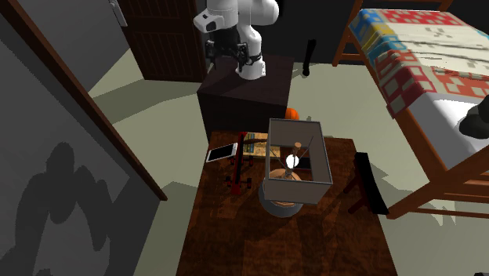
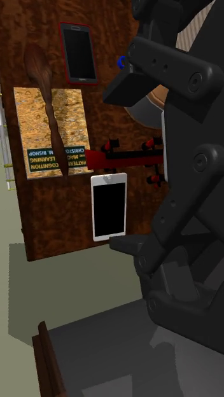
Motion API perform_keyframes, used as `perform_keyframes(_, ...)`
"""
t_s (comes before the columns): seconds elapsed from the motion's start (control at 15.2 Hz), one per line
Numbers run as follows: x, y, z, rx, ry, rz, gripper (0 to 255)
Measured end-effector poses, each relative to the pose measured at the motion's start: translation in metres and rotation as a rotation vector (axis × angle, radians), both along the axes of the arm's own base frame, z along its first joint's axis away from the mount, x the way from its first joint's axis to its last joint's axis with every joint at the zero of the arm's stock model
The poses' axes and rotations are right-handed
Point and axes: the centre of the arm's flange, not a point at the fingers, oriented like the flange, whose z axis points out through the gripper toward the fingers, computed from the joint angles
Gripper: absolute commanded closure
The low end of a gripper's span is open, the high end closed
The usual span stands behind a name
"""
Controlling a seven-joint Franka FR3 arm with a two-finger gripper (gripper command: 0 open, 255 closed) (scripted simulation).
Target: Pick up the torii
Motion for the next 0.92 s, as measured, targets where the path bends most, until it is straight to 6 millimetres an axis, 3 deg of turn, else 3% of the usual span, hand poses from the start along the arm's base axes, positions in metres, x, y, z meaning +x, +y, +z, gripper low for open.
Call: perform_keyframes(0.92, 0.11, 0.039, -0.137, 0.033, -0.006, 0.062, 0)
